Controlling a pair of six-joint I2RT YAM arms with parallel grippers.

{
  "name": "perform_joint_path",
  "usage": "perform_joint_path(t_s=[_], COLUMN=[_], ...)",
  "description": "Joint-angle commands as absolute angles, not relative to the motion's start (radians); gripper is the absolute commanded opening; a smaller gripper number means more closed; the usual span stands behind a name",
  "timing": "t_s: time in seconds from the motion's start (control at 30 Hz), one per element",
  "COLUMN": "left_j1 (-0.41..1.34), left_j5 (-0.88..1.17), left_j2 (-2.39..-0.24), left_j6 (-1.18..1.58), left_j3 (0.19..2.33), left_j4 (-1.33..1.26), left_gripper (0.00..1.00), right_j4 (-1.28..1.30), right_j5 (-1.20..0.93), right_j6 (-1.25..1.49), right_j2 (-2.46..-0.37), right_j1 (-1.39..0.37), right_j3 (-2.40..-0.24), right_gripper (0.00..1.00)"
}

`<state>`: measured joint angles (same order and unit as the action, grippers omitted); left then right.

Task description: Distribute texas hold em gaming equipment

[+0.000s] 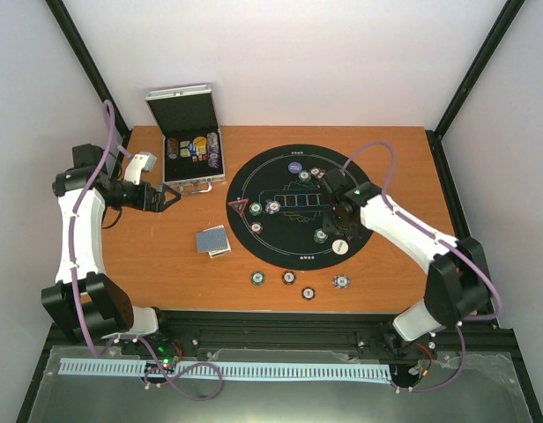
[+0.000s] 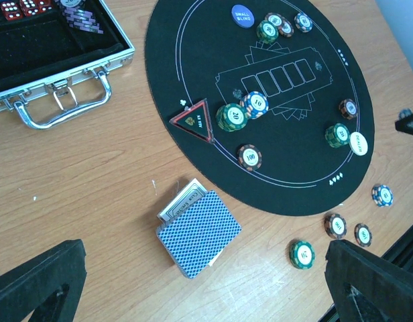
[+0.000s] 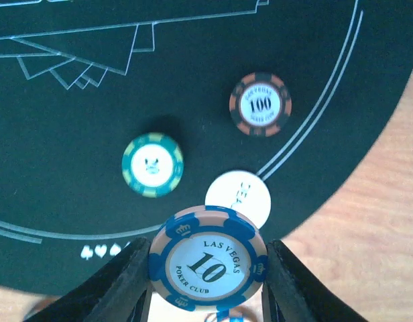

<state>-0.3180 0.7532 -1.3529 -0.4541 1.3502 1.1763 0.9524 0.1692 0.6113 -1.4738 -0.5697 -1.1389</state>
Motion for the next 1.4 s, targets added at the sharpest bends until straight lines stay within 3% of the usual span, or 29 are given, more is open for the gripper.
perform_joint_path(t_s=[0.0,0.63,1.23,1.37], left_j1=[-0.32,-0.319,-0.319,-0.319], left_j5=[0.762,0.739,0.736,0.736], left_j2=[-1.349,-1.38,-1.394,-1.394], left_j6=[-0.505,-0.526,-0.51,-0.511], left_j3=[1.375,1.401,1.419,1.422], left_j4=[1.204,1.215,1.206,1.206], left_gripper=[1.0,1.0,1.0,1.0], right_j4=[0.937,0.875,0.838,0.838], right_j5=[0.173,0.095,0.091,0.091], right_j6=[0.522,0.45,0.458,0.459], right_j2=[-1.601,-1.894,-1.974,-1.974], right_j1=[-0.525,-0.451,-0.453,-0.457], right_j3=[-1.225,-1.391,-1.39,-1.383], right_gripper=[0.32,0.32,0.32,0.39])
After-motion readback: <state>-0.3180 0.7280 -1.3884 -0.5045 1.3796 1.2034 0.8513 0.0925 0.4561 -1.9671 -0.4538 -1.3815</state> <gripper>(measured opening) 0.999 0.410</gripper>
